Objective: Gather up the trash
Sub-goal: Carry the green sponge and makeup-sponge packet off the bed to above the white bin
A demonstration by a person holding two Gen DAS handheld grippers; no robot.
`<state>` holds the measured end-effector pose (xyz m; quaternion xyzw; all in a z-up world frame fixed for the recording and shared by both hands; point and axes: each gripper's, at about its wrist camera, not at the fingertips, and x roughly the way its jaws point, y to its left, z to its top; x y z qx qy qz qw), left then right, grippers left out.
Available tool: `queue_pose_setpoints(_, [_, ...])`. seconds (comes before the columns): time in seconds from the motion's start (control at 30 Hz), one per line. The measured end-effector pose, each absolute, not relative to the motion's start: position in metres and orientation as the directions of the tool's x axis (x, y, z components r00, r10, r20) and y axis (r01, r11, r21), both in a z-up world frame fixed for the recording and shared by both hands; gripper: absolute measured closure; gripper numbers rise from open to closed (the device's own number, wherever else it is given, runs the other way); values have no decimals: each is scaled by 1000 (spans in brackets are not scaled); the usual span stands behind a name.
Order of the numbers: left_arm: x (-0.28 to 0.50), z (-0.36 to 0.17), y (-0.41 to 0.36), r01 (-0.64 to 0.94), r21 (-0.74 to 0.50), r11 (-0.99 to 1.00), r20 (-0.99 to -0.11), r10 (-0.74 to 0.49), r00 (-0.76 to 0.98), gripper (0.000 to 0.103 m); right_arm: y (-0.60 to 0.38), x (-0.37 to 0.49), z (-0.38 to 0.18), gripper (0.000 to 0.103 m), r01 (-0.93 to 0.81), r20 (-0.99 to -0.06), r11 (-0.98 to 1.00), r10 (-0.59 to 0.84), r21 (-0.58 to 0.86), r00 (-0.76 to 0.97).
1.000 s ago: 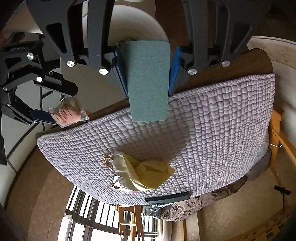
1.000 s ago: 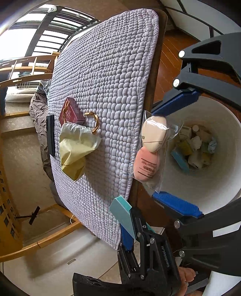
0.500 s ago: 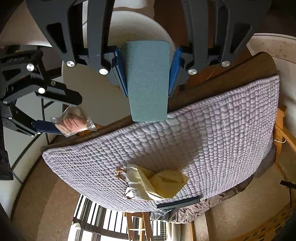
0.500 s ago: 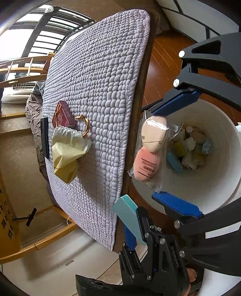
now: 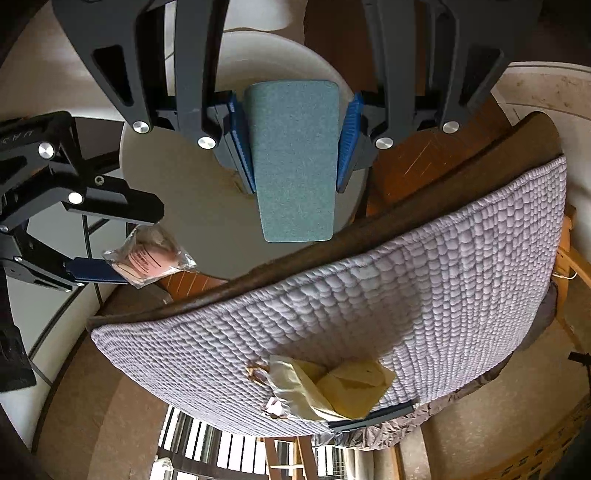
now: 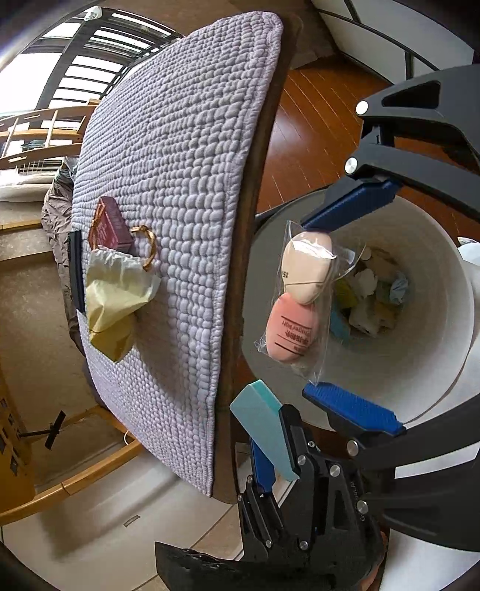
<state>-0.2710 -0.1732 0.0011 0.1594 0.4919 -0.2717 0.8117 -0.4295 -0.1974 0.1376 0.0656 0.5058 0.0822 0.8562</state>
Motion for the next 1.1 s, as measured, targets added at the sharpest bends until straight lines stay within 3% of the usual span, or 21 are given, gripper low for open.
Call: queue_pose_setpoints(1.1, [-276,-57,-188,649,4,761,-937,-224,268,59,-201,-435,83,21,-55,-906,979,205,199,370])
